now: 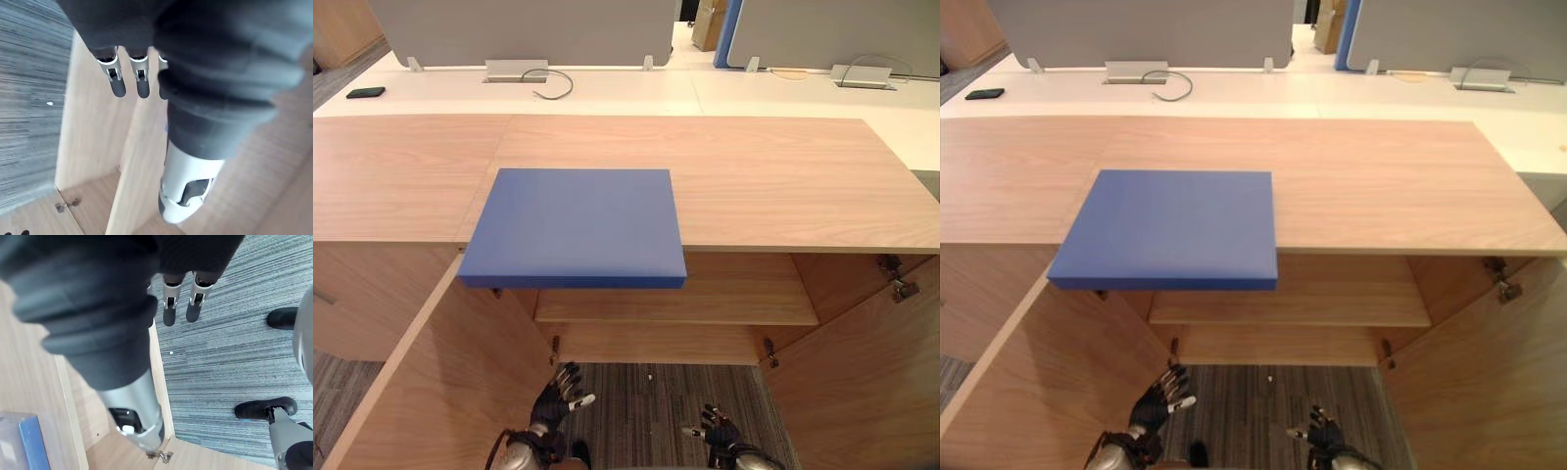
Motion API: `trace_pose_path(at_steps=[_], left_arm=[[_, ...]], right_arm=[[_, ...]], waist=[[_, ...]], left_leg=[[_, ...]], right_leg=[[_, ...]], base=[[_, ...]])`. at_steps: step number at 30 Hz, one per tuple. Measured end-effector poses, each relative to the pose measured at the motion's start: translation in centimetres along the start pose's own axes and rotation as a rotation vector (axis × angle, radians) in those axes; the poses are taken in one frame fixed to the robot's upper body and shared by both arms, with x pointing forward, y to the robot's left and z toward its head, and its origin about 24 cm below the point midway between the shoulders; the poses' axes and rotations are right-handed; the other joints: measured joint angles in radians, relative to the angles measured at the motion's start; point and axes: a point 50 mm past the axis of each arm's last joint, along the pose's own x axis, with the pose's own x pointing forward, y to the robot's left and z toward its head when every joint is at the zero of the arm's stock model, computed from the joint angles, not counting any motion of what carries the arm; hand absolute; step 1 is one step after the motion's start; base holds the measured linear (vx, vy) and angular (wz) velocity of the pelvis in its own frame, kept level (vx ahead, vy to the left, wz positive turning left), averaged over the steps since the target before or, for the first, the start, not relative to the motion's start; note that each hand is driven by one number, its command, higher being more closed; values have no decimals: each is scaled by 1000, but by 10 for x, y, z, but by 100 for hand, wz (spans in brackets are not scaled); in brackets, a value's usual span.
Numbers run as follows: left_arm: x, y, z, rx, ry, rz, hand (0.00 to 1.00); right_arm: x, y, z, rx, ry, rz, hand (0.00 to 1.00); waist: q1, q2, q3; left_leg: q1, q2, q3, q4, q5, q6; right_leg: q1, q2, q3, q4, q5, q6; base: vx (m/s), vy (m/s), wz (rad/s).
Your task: Walk over to the cabinet, pick up the folder, carry it to the office cabinet, place the folder inside the office cabinet, then close the office cabinet door
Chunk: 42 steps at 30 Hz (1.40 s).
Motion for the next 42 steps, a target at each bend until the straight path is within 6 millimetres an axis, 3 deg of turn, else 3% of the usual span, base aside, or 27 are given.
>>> trace_pose_path(at_steps=[1, 4, 9, 12, 18, 23, 27, 29, 33, 38, 42], left_arm=[[-4, 3, 16, 46, -27, -71, 0], [-12, 6, 40, 90, -34, -196, 0], [-48, 7, 87, 249, 78, -515, 0], [-53, 8, 93, 235, 110, -576, 0], [-63, 9, 100, 298, 209, -673, 0], [-69, 3, 102, 283, 257, -742, 0], [-66, -16, 151, 341, 14, -798, 0], [-63, -17, 201, 366, -299, -760, 0], [-84, -14, 256, 384, -778, -603, 0], [-99, -19, 261, 348, -1020, -425, 0], [-117, -12, 267, 463, -1172, -156, 0]], right_arm=[[1, -5, 2, -31, 6, 1, 0], [1, -11, 5, -51, 8, 0, 0], [1, -17, 3, -101, 36, 20, 0], [-1, -19, -2, -122, 59, 31, 0], [-7, -23, -19, -157, 108, 48, 0], [-8, -23, -22, -156, 108, 53, 0], [-10, -23, -27, -150, 115, 59, 0], [-11, -22, -29, -147, 114, 61, 0], [-13, -24, -36, -135, 137, 55, 0], [-17, -29, -43, -101, 154, 19, 0], [-19, -33, -46, -67, 160, -4, 0]], waist=[[-8, 5, -5], [-19, 16, -12], [-25, 27, -18], [-27, 31, -22], [-31, 37, -32], [-22, 30, -42], [-12, 17, -57], [-4, 13, -62], [12, 9, -70], [33, 10, -79], [36, 9, -80]], left_leg=[[0, -14, 0, -22, 17, 9], [5, -32, 0, -60, 47, 20], [16, -51, -1, -86, 60, 20], [16, -78, -53, -87, 56, 23], [-3, -79, -119, -87, 78, 28], [-12, -88, -133, -86, 90, 38], [-23, -91, -145, -85, 90, 38], [-22, -87, -158, -86, 93, 34], [-21, -70, -169, -86, 102, 22], [-21, -52, -183, -86, 113, 7], [-22, -42, -188, -86, 118, 0]], right_leg=[[-3, -5, 1, -13, 0, 0], [-5, -18, 3, -32, 3, -4], [-3, -36, 8, -55, 2, -6], [-2, -51, 7, -58, -38, 4], [-1, -30, -2, -72, -41, -3], [1, -37, -5, -80, -34, -10], [1, -34, -2, -84, -23, -6], [5, -24, -1, -84, -24, -7], [6, -7, 2, -81, -25, -10], [1, 7, -1, -66, -38, -29], [1, 17, 0, -64, -37, -30]], base=[[-79, 49, -2], [-111, 57, 1], [-170, 41, -12], [-168, 14, -11], [-67, -12, 11], [58, -3, 10], [70, -16, 12], [8, -40, 9], [-49, -58, 2], [-100, -39, 4], [-74, -8, 2]])
